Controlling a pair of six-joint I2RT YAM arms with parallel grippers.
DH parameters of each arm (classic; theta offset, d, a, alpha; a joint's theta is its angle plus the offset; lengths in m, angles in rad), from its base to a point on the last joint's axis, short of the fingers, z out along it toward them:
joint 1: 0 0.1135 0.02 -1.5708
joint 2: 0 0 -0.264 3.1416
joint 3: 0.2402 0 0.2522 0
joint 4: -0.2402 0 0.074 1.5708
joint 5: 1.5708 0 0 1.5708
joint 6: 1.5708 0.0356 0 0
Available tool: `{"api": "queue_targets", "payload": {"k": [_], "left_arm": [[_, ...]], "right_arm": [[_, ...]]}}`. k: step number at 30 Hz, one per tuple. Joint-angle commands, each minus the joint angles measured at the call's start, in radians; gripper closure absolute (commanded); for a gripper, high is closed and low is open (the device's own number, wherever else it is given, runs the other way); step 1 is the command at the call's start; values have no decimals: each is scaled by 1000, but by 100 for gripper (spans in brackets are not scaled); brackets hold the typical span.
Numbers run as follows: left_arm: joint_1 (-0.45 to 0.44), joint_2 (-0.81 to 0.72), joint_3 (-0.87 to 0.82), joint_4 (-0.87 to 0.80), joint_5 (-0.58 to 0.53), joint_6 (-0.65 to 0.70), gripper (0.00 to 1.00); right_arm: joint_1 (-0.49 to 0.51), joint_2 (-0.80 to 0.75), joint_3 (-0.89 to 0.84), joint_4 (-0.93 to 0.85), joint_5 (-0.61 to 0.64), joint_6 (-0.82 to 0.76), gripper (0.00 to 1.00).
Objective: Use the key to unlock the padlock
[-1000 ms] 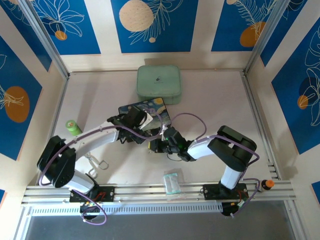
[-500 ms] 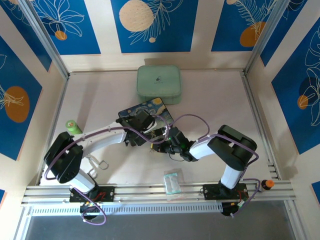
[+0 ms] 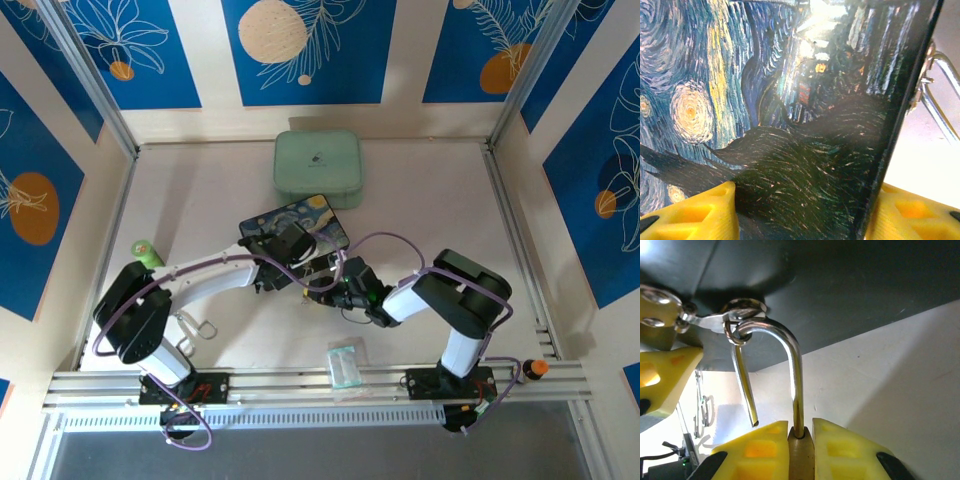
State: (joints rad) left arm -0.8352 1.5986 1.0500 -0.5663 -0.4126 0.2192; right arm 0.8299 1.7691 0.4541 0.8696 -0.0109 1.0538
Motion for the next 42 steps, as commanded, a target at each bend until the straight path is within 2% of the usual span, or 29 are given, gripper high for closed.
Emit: {"api": "queue_targets", "payload": {"k": [1,6,14,20,27,42], "left_arm": [[-4,95,-51,-51,87,5,48],[-4,97,-80,-29,112,25,53],[-13,97,-84,-39,121,36,53],[-18,96,-78,-56,121,47,54],[-24,102,-82,-53,124,51,54],[-27,104,-96,-44,120,51,54]], "right_arm": [[-3,90,-57,119,32,127,95],[8,200,-48,326,73,209,99],[69,185,-49,292,275,268,100],[90,204,-35,372,386,316,100],[73,205,-24,442,419,315,100],[51,214,14,464,426,409,100]]}}
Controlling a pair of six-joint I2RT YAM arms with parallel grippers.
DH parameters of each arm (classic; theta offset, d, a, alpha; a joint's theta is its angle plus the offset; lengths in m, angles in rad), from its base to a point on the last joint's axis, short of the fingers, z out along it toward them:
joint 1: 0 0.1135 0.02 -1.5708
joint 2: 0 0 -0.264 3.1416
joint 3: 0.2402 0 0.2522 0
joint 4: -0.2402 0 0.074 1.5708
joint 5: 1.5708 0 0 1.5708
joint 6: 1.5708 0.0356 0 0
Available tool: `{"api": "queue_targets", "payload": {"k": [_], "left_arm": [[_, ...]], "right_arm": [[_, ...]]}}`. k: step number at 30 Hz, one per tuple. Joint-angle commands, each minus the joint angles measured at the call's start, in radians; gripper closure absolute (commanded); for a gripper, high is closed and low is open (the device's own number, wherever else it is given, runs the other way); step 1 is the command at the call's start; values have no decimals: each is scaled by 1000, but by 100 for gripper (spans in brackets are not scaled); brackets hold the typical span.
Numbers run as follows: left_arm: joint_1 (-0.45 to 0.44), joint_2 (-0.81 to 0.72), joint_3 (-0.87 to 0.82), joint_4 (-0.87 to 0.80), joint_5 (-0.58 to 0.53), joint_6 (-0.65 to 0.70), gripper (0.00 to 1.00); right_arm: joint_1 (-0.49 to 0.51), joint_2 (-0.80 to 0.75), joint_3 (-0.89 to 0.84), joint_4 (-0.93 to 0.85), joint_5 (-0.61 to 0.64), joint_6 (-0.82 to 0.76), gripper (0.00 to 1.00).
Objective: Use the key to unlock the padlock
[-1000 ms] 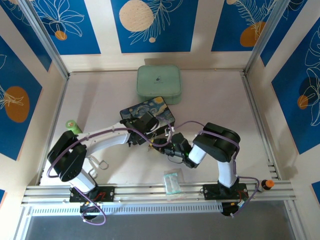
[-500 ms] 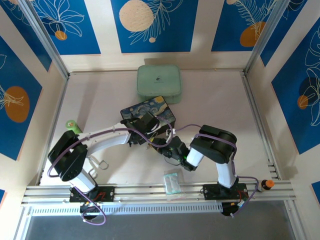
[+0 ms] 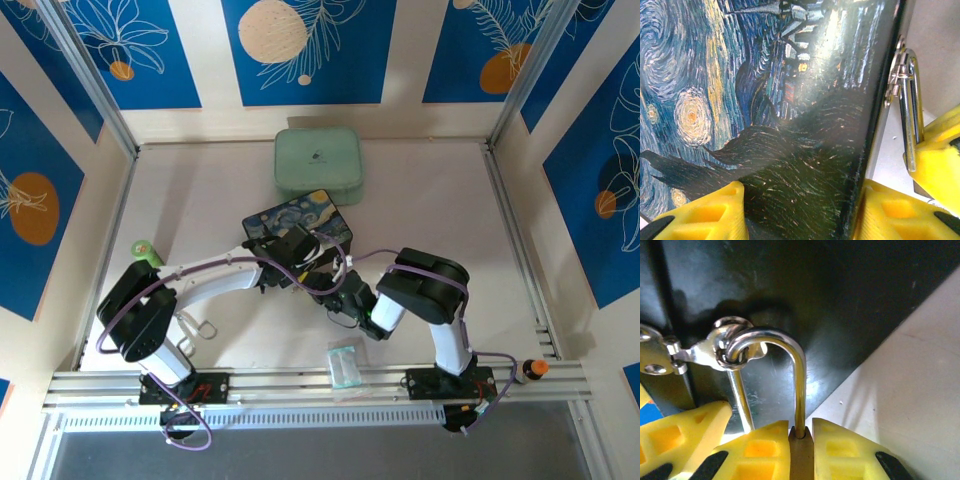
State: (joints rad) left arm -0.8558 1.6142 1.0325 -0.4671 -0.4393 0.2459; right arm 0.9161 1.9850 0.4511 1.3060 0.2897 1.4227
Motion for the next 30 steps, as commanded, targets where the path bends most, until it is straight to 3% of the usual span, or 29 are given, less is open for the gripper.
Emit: {"api": "queue_targets", "payload": {"k": [1,17,25,30], "left_arm": [[-6,89,-78,-145,146,23,54],[-8,80,-77,-148,142,20,54],[-8,73,-72,-157,137,14,54],[-8,66,-73,-161,136,10,54]], "right_arm": [[-37,-7,14,25,129,41,100],[-89,-2,15,56,92,105,100],[-113,0,-3,64,-9,34,100],[-104,24,-35,96,1,52,100]]}}
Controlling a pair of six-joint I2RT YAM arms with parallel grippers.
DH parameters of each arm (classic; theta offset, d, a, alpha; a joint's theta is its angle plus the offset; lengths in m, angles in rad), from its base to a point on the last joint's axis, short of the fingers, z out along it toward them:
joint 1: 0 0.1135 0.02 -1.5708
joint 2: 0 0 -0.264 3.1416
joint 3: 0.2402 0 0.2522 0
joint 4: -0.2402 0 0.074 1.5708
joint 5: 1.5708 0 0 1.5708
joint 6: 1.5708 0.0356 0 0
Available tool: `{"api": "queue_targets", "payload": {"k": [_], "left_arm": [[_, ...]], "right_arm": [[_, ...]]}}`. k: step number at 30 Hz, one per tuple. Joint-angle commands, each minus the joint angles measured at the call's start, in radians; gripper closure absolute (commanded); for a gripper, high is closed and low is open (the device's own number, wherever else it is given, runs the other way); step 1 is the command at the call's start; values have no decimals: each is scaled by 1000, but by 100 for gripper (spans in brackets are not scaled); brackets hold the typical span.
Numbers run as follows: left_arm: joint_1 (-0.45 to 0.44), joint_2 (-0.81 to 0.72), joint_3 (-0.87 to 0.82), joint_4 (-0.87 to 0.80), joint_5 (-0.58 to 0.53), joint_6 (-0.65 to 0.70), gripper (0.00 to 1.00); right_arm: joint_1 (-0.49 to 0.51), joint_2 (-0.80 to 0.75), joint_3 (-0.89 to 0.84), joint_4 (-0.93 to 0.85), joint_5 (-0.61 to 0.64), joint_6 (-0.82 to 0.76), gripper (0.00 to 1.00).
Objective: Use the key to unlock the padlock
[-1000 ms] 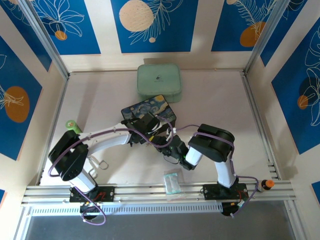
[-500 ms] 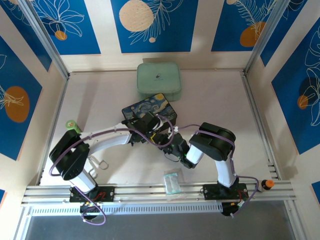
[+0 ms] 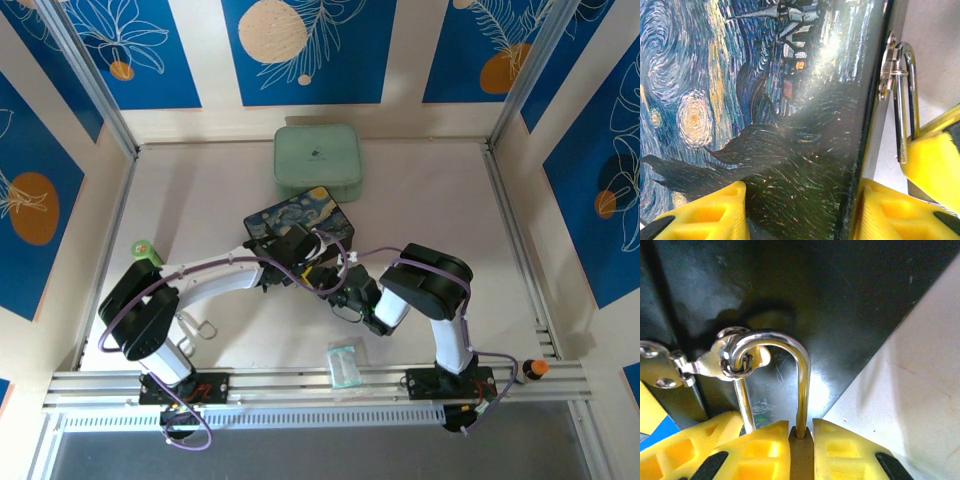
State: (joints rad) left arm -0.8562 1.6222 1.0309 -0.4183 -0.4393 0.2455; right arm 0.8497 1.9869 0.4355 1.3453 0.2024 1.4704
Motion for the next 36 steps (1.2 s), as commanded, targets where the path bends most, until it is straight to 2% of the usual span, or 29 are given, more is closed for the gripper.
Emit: {"api": "queue_targets", "payload": {"k": [1,6,11,22,36], "left_arm": [[-7,55,-73,-209,137,10,54],[-7,55,-71,-211,139,10,54],[-7,55,-74,-211,141,8,54],[-7,55,-78,-209,140,9,55],[-7,53,-84,-205,134,9,55]], "right_arm": [[-42,24,-18,57,86,12,100],[-60,9,17,58,71,12,100],[-72,0,44,57,67,89,100],[-92,19,57,57,119,195,100],[-151,-44,18,57,98,160,100]]}}
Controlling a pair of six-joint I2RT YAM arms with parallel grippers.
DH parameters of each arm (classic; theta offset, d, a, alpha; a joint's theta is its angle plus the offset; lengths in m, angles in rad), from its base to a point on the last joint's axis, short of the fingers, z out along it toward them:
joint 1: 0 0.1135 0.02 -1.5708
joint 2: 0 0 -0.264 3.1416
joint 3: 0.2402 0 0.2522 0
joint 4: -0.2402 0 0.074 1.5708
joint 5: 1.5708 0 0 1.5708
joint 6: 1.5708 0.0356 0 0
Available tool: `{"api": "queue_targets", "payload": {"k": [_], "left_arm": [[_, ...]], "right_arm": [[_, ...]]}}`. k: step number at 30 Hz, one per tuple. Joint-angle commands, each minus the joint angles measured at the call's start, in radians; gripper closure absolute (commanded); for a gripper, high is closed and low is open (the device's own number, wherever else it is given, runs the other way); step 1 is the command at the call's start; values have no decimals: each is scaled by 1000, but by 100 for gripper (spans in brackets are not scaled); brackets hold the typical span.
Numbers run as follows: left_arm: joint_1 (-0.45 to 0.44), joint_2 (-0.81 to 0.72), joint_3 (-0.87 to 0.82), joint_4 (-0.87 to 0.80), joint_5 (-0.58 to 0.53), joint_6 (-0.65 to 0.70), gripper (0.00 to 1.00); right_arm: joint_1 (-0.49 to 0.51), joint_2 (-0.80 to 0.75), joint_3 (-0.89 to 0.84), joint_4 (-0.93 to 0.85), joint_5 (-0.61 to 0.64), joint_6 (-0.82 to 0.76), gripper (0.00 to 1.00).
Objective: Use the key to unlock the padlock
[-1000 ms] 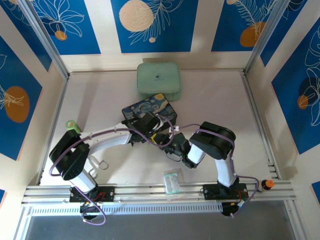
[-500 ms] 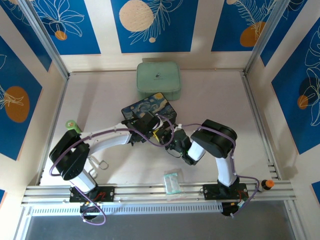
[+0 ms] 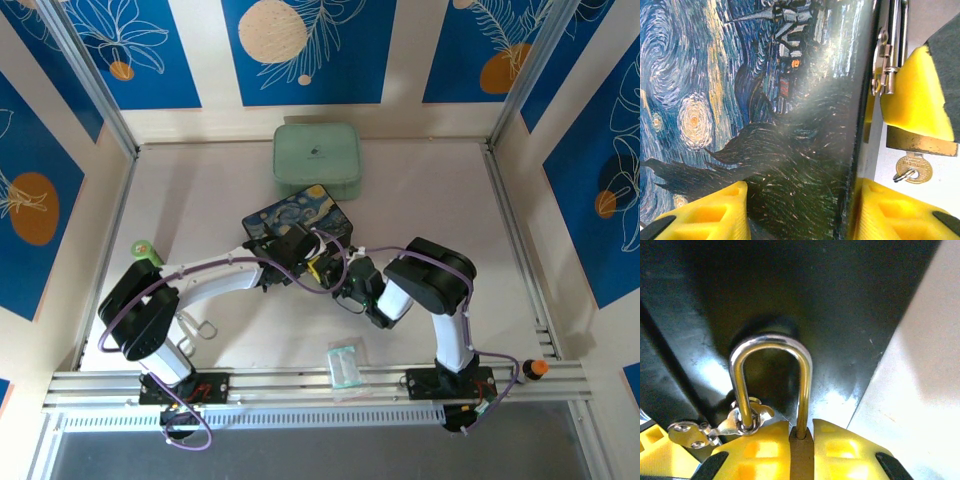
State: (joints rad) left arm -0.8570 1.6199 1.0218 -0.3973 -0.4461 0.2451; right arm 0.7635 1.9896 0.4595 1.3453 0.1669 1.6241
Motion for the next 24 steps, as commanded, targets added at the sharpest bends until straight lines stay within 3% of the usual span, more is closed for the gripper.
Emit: {"api": "queue_targets", "payload": {"k": [1,19,24], "left_arm": [[-7,54,-75,-225,139,11,55],[-8,58,-68,-224,104,3,54],[-7,49,-57,-204,40,-37,50]], "right_arm": [[-67,-50,-8,58,136,9,100],[-116,-31,-41,54,58,22,100],[-128,-93,-59,-165,-53,-25,100]]}}
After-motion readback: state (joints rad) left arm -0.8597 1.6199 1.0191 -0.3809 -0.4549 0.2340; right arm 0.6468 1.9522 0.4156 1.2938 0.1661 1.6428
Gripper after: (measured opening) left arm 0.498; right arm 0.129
